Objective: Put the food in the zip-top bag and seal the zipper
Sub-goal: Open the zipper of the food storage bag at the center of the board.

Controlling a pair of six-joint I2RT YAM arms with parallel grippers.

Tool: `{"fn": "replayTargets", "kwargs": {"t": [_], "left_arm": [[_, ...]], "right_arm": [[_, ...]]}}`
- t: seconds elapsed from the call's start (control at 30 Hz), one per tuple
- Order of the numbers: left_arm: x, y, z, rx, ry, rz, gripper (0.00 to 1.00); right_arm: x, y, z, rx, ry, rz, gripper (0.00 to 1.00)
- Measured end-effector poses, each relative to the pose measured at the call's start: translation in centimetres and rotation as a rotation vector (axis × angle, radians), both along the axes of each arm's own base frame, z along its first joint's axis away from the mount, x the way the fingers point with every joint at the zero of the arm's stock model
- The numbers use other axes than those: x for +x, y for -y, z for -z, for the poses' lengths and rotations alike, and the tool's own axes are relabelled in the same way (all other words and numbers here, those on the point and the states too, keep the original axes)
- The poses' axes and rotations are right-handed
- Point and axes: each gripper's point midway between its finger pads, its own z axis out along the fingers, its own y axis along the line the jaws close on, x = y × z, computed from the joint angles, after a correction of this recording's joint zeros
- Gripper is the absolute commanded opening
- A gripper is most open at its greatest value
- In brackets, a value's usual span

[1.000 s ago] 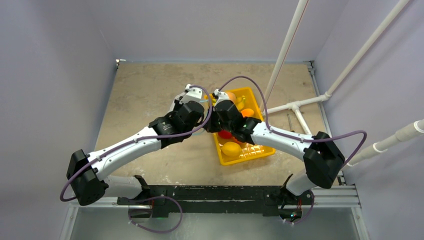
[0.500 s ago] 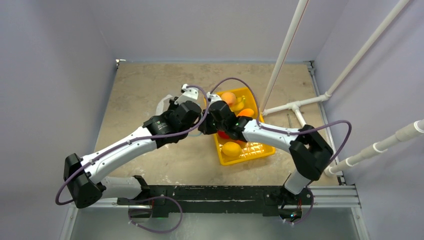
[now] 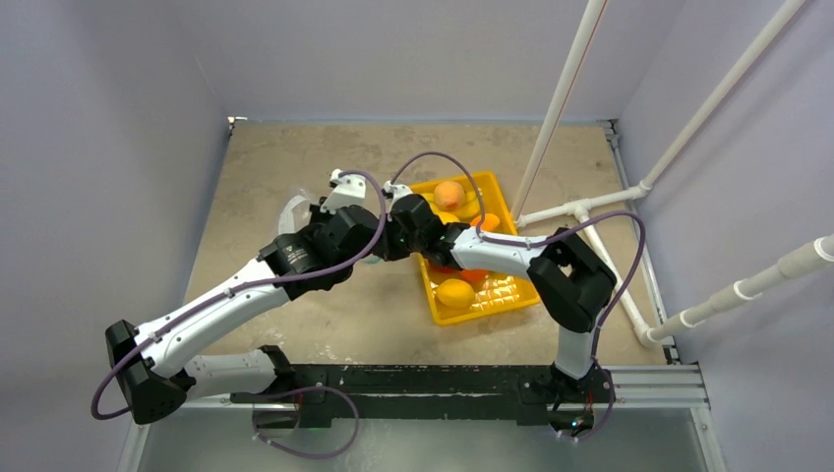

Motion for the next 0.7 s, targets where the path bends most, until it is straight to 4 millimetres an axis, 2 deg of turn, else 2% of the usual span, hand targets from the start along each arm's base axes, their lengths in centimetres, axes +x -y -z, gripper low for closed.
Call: {"fn": "replayTargets", "kwargs": {"t": [0.33,0.47,0.7], "left_arm": [[-0.3,0.0,3.5,0.007,-0.035,-0.003,0.0],[-0.5,0.4,5.1,-0.013,-0.054,0.021,0.0],[-0.2,1.1,5.1,-0.054,-0.041,0.034,0.0]], "right_arm": [[0.8,-0.1,-0.8,0.002,0.029,0.011,0.04],[0.8,-0.1,-0.9,0.002,0.033,0.01,0.17],[0.9,0.1,-2.4,0.007,0.048,0.018,0.38]]}}
